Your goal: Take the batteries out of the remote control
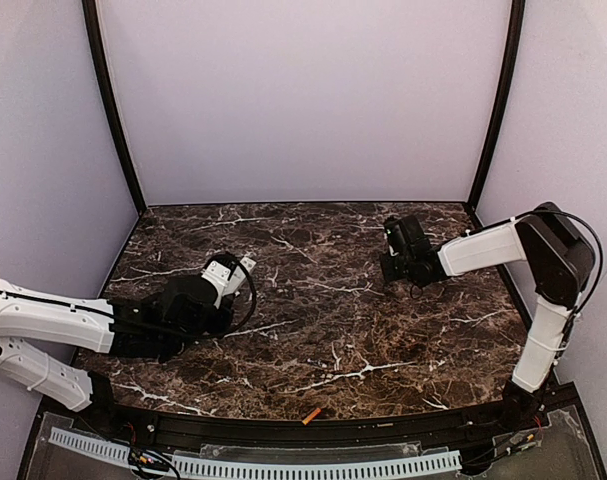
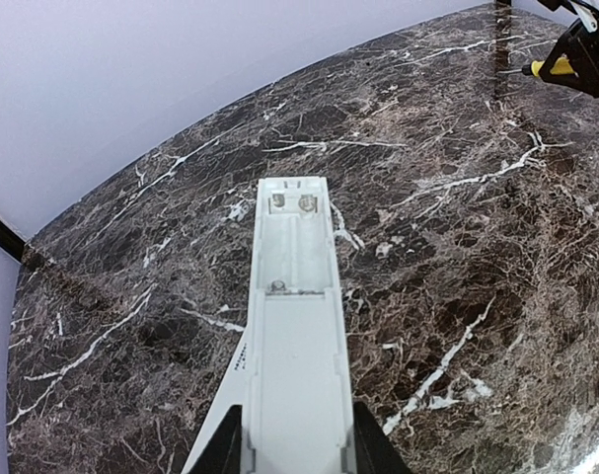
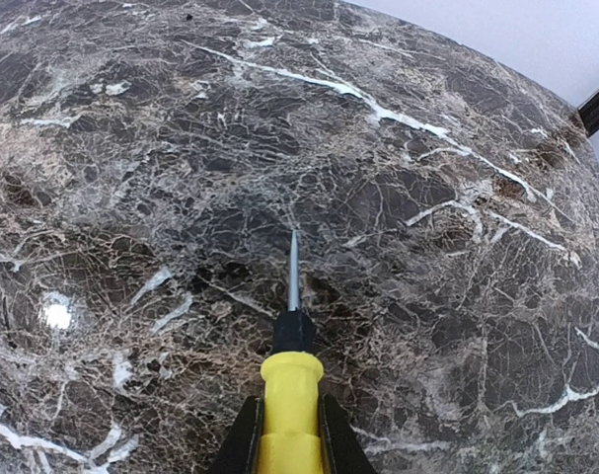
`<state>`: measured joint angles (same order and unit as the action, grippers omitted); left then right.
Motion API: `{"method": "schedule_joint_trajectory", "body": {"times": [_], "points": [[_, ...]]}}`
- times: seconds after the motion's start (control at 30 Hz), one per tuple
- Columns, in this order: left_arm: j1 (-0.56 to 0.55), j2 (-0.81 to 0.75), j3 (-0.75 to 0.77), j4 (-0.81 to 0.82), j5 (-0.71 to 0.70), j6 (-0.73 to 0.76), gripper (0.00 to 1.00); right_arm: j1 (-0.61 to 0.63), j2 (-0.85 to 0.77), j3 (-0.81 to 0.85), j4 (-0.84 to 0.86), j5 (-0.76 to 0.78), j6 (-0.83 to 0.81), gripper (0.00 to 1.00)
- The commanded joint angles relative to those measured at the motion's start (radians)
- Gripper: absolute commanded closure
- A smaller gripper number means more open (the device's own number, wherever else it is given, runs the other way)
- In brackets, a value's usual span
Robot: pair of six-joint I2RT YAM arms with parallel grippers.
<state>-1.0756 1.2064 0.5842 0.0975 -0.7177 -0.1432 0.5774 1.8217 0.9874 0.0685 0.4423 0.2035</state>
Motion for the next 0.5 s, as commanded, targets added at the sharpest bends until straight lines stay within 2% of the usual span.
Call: {"method": "schedule_joint_trajectory", "body": {"times": [0.0, 0.47], "points": [[0.0, 0.015, -0.007, 0.028, -0.029, -0.012, 1.0, -0.005, 0.029, 0.002, -0.006, -0.027, 0.02, 0.84], [0.0, 0.057, 0.016, 0.011, -0.04, -0.034, 1.0, -0.006, 0.042, -0.017, -0.018, -0.077, 0.04, 0.7]]}}
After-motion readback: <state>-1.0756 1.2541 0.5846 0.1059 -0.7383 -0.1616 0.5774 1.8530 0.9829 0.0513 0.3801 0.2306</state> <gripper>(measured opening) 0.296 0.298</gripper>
